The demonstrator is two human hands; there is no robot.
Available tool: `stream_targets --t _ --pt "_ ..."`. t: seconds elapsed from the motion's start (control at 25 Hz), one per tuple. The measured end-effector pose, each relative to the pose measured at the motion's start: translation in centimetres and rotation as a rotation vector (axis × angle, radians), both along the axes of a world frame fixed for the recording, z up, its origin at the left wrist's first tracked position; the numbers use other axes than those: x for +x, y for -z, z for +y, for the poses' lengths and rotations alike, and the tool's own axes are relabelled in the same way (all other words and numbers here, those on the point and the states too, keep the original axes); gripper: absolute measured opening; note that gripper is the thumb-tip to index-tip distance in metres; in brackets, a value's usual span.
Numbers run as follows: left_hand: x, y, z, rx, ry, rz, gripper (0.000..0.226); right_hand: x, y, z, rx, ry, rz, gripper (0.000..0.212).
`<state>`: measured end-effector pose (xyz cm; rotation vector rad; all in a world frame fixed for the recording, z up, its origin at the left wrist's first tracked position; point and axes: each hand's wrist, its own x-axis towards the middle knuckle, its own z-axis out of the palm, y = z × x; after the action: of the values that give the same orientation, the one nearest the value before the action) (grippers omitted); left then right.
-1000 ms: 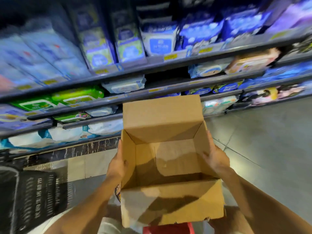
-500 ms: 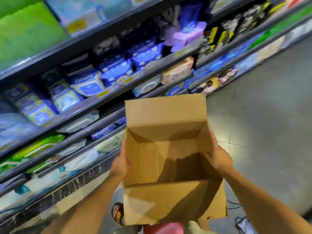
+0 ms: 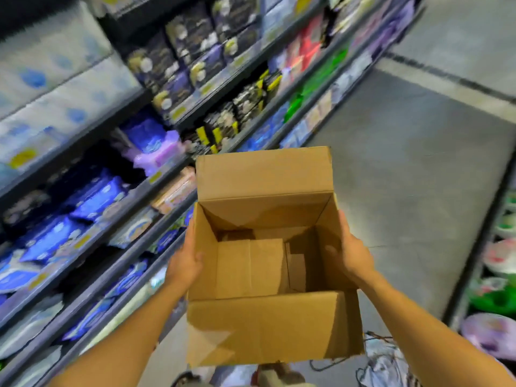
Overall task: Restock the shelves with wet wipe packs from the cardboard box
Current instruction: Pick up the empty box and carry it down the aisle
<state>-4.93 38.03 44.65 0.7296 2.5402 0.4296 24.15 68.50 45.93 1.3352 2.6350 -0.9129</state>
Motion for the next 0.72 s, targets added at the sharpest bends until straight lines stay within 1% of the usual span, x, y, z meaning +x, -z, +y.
stream_targets --t 0.12,0.24,0.36,0.52,0.72 --pt "-0.6 -2.7 7.9 -0.010 0.057 0.062 0.099 2.2 -1.6 4.5 0.019 0.130 -0.002 0.106" --pt "-1.6 -5.0 15.1 0.038 0.133 0.084 0.099 4.0 -3.0 8.9 0.055 0.232 -0.025 0.111" --pt "-3.1 -6.8 22.1 0.078 0.223 0.133 0.103 4.6 -4.9 13.2 0.059 0.324 -0.023 0.108" --pt "-5.1 -8.5 31.6 0.116 0.304 0.176 0.102 3.9 -6.4 19.9 0.045 0.400 0.005 0.101" --pt "-7.3 -9.5 46.4 0.201 0.456 0.164 0.103 3.9 -7.0 30.5 0.091 0.517 0.015 0.103"
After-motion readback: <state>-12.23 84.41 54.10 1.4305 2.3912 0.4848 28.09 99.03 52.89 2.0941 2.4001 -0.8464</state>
